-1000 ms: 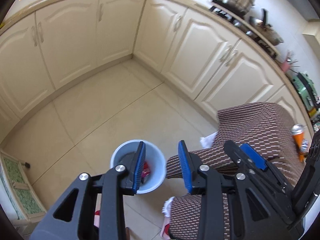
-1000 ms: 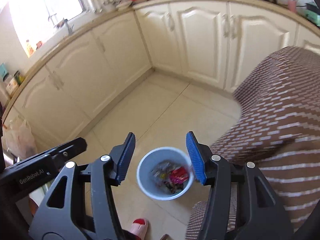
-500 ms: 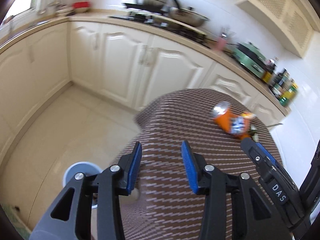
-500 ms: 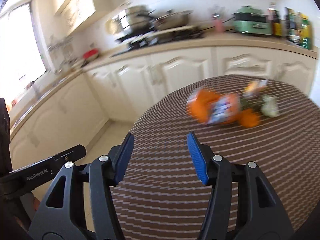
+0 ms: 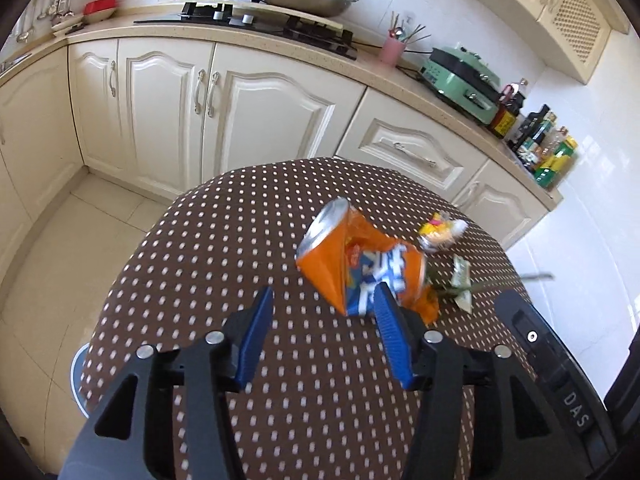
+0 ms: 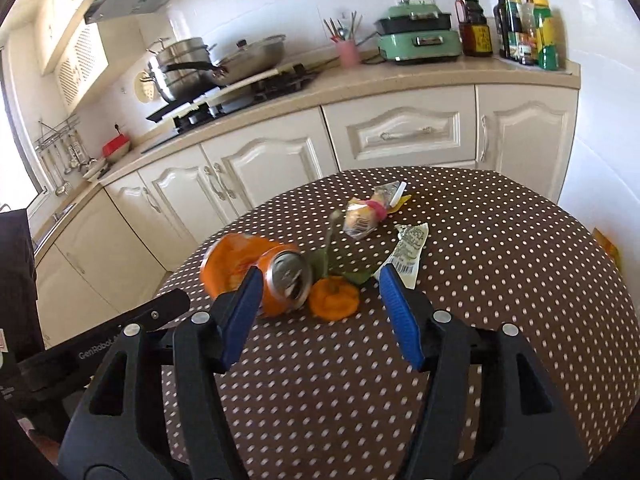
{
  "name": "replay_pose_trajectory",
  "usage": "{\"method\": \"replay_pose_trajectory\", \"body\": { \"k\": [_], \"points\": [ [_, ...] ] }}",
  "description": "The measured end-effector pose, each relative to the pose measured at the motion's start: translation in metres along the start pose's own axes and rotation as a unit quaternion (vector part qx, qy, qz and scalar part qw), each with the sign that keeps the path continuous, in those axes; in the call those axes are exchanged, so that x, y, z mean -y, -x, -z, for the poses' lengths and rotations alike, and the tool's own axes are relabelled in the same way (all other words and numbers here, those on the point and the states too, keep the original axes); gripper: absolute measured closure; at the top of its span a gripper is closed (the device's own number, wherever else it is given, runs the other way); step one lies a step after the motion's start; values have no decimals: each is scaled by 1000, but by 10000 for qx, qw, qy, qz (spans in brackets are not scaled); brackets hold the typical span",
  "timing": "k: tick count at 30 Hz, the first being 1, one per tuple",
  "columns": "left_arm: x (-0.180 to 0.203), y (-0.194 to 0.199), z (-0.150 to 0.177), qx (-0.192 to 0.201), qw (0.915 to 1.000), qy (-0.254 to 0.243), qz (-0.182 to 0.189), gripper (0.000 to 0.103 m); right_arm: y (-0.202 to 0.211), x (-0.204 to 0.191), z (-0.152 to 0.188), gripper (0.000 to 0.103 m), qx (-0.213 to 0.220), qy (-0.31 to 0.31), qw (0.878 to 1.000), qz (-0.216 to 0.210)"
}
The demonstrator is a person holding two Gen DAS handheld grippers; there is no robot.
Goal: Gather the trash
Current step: 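Grasp the orange Fanta can with the left tool while the right tool grasps the tangerine stem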
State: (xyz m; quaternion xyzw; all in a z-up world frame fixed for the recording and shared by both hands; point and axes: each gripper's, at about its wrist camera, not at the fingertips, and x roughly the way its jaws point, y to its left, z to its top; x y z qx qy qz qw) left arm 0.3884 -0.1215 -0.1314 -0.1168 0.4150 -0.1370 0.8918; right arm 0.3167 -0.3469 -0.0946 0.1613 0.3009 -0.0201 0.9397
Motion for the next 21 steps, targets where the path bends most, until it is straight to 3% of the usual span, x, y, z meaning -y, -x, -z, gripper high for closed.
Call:
{"method": "replay_pose_trajectory", "body": {
  "k": [10, 11, 12, 13, 14, 15, 16, 21],
  "points": [
    [12, -43, -29, 58, 9982, -427, -410, 49, -46, 11, -12, 43, -344, -91, 9994, 4],
    [13, -47, -30, 85, 9975, -499, -499, 49, -49, 11, -10, 47, -372, -82, 9993, 9],
    [15, -50, -30, 84, 9965, -584, -593, 50, -52, 11, -9, 66, -418, -70, 9991, -14],
    [16, -53, -30, 72, 9959, -652, -628, 50, -55, 11, -8, 76, -475, -64, 9988, -34],
    [17, -54, -29, 56, 9953, -720, -643, 53, -57, 11, -6, 77, -555, -45, 9984, -27],
    [18, -56, -27, 18, 9947, -777, -667, 72, -59, 10, -5, 87, -596, 5, 9982, 2],
    [18, -56, -26, 19, 9946, -800, -668, 72, -60, 9, -5, 92, -605, 35, 9982, 4],
    [18, -41, -23, 202, 9943, -782, -694, 73, -52, 4, -5, 99, -460, 140, 9988, -1]
  ]
}}
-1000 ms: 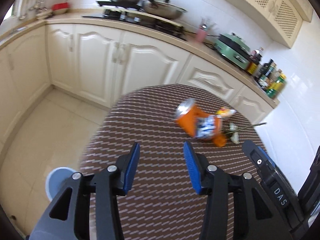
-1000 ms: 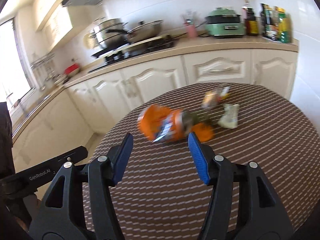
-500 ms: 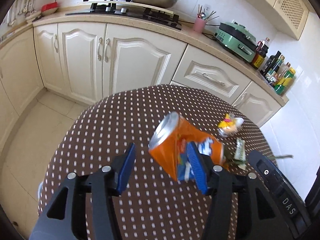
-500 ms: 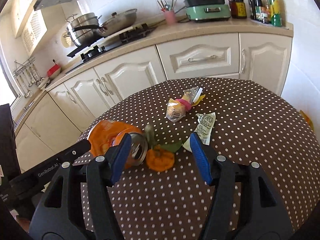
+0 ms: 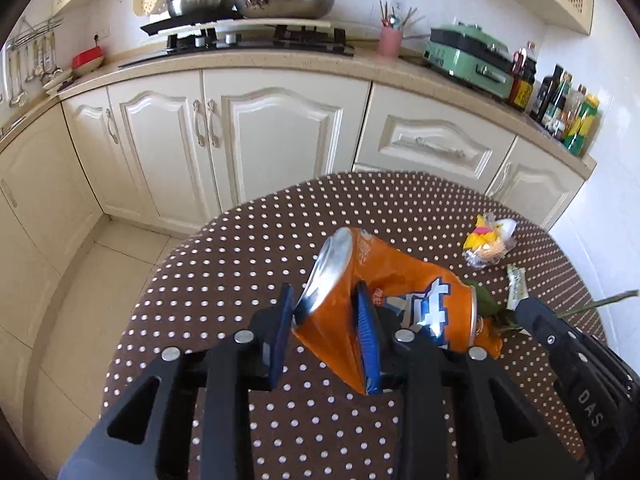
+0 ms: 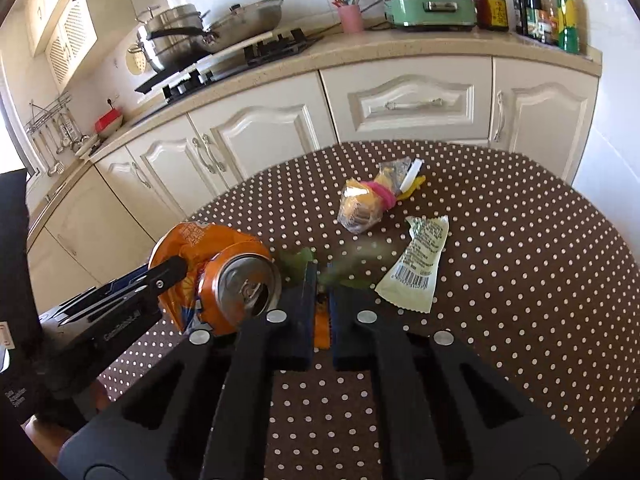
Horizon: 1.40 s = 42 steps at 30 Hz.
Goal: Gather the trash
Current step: 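Grasp the orange Fanta can with the left tool while the right tool grasps the tangerine stem, then carry the can and tangerine over the blue bin and open the left tool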
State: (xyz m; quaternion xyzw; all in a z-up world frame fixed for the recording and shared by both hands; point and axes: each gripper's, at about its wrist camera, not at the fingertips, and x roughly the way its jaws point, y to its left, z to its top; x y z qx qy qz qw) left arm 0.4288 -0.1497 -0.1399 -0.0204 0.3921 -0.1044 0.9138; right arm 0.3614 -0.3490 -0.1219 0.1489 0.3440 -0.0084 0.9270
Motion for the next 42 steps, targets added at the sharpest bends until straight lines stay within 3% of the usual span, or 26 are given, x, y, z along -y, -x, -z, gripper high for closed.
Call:
{"method": "replay_pose_trajectory", "body": {
  "k": [13, 19, 22, 33, 42],
  "points": [
    [-56, 93, 19, 550, 9970, 522, 150, 73, 65, -44, -1, 99, 623, 200, 9975, -275],
    [-112, 141, 40, 796, 9929, 869, -136, 73, 83, -106, 15, 99, 632, 556, 9935, -772],
    [-145, 161, 57, 806, 9911, 958, -456, 73, 86, -145, 29, 99, 566, 765, 9898, -1061],
    [-281, 202, 130, 470, 9735, 1825, -1297, 73, 63, -288, 108, 99, -73, 1612, 9681, -1918],
    [-366, 176, 180, -211, 9557, 2363, -1743, 73, 7, -359, 173, 99, -770, 2077, 9538, -2031]
  ]
}}
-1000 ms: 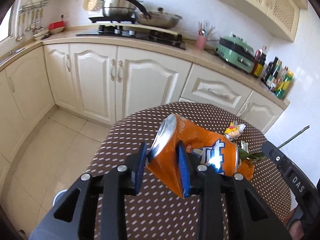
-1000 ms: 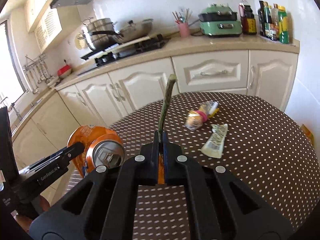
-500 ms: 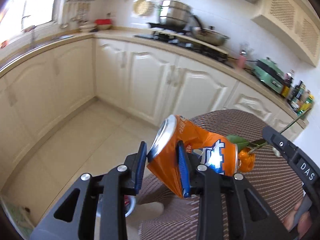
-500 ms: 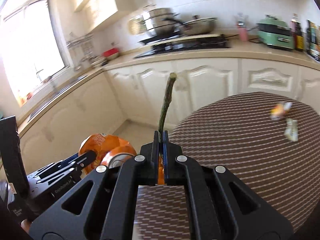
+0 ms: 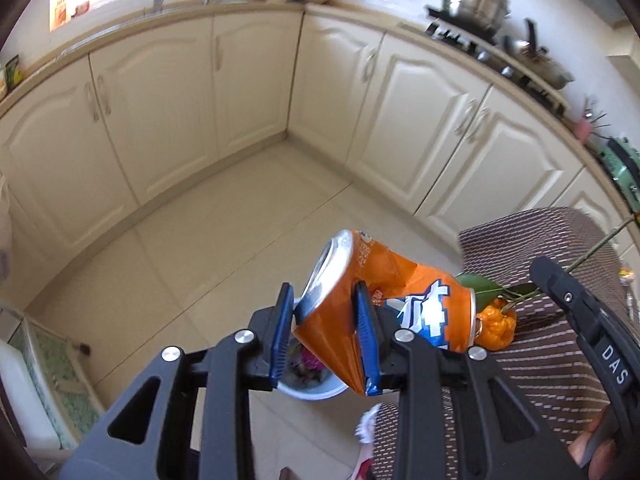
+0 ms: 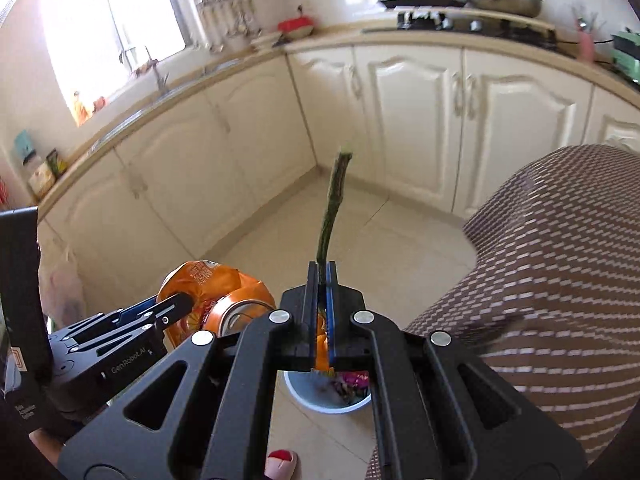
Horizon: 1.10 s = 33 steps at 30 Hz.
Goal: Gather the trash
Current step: 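Carry the can and tangerine over the blue bin and open the left tool, then open the right tool to drop the tangerine into the bin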
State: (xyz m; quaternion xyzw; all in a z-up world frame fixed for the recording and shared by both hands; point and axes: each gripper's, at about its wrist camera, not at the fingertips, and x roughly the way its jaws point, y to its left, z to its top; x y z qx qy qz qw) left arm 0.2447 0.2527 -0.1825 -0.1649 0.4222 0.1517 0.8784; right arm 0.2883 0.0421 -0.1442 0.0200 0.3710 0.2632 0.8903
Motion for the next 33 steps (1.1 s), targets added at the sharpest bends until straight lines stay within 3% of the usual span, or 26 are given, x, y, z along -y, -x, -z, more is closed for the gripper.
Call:
{"method": "replay_pose_trajectory", "body": {
  "k": [10, 15, 33],
  "points": [
    [-10, -69, -2, -588, 9980, 25, -228, 73, -56, 2, 10, 99, -279, -18, 9995, 120],
    [-1, -95, -6, -850, 9964, 11, -62, 72, -76, 14, 15, 99, -417, -94, 9990, 134],
    [-10, -106, 2, -1036, 9945, 116, -53, 66, -99, 23, 22, 99, -616, -176, 9979, 78]
  ]
}}
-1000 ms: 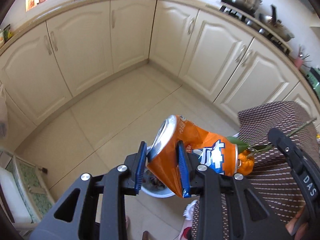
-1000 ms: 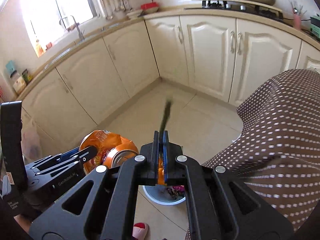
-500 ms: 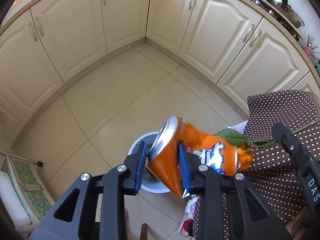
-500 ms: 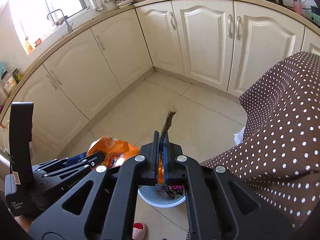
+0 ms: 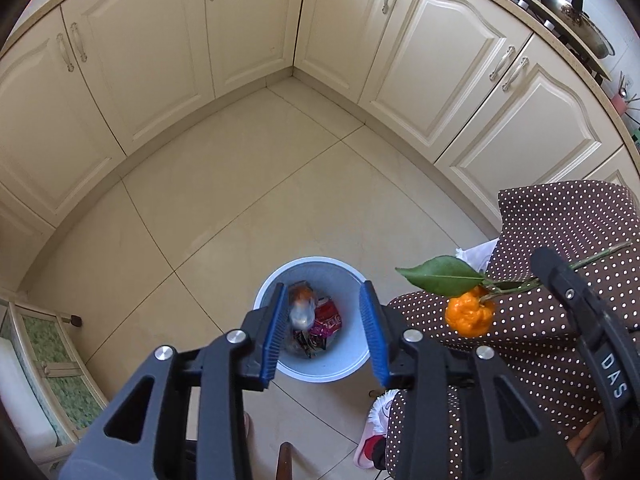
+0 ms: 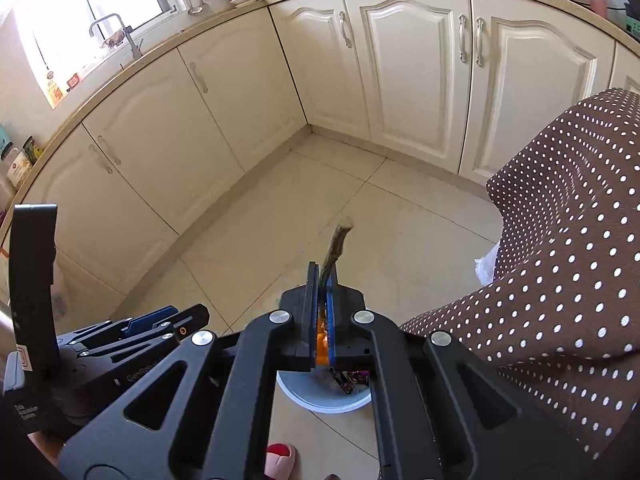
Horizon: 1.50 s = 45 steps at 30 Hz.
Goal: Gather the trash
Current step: 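Open the right tool to drop the tangerine into the bin, then move both open tools back over the table toward the remaining wrappers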
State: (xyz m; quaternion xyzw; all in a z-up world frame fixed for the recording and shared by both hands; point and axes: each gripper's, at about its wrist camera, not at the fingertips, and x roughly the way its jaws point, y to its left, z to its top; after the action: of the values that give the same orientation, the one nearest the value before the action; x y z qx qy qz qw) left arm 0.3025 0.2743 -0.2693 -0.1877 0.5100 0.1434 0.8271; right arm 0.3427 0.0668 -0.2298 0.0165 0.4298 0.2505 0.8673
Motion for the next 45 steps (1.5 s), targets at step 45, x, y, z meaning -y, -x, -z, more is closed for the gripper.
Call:
{"method": "replay_pose_trajectory", "body": {
  "k": [45],
  "points": [
    [-1, 73, 9, 590, 9977, 169, 282, 66, 34, -11, -6, 58, 268, -13, 9995, -182]
  ]
}}
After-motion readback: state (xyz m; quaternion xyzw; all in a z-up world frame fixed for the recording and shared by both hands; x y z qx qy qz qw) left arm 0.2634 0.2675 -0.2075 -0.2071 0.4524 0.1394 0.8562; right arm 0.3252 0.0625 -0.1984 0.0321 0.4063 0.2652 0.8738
